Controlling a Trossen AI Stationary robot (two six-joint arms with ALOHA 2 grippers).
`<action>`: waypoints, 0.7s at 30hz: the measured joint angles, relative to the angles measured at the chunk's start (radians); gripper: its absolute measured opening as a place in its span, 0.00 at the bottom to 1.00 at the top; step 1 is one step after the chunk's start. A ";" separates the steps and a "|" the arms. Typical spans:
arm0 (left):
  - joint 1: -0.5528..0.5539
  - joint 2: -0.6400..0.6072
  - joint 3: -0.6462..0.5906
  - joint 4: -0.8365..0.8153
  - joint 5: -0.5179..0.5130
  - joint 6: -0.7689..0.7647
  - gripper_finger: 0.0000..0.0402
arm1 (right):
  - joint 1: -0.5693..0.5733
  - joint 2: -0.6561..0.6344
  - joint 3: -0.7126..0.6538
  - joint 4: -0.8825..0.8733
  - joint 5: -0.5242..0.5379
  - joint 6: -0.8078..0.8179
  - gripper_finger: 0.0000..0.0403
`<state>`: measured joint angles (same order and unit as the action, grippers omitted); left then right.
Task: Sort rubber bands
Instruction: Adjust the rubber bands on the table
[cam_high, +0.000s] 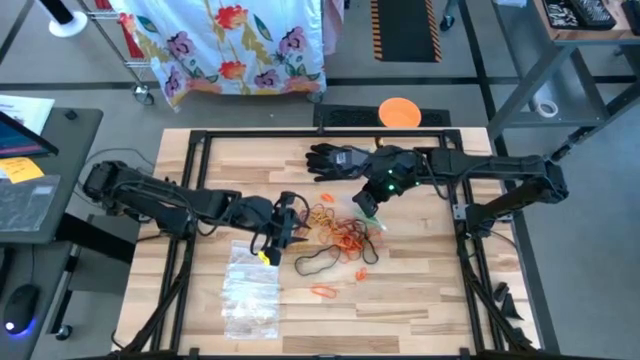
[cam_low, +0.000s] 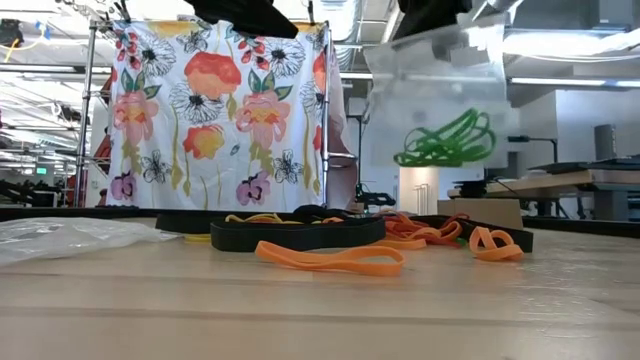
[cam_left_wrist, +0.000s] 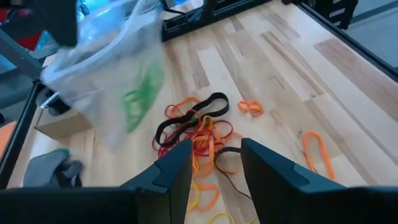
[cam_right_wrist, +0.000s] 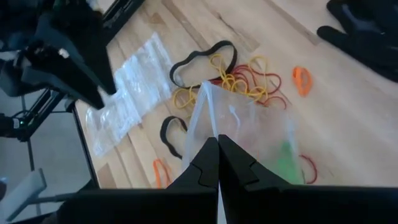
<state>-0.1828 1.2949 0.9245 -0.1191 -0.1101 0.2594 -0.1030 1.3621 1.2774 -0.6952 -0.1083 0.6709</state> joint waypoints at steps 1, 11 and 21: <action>-0.001 0.000 0.000 -0.002 0.001 -0.002 0.33 | -0.006 0.000 0.000 0.001 0.000 -0.002 0.00; -0.002 0.000 0.000 0.006 0.000 -0.019 0.33 | -0.063 0.000 0.000 0.000 -0.052 -0.085 0.00; -0.002 0.000 0.000 0.025 -0.001 -0.017 0.33 | -0.119 0.000 0.000 0.000 -0.052 -0.097 0.00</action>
<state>-0.1848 1.2953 0.9245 -0.0944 -0.1112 0.2423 -0.2218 1.3621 1.2774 -0.6949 -0.1604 0.5740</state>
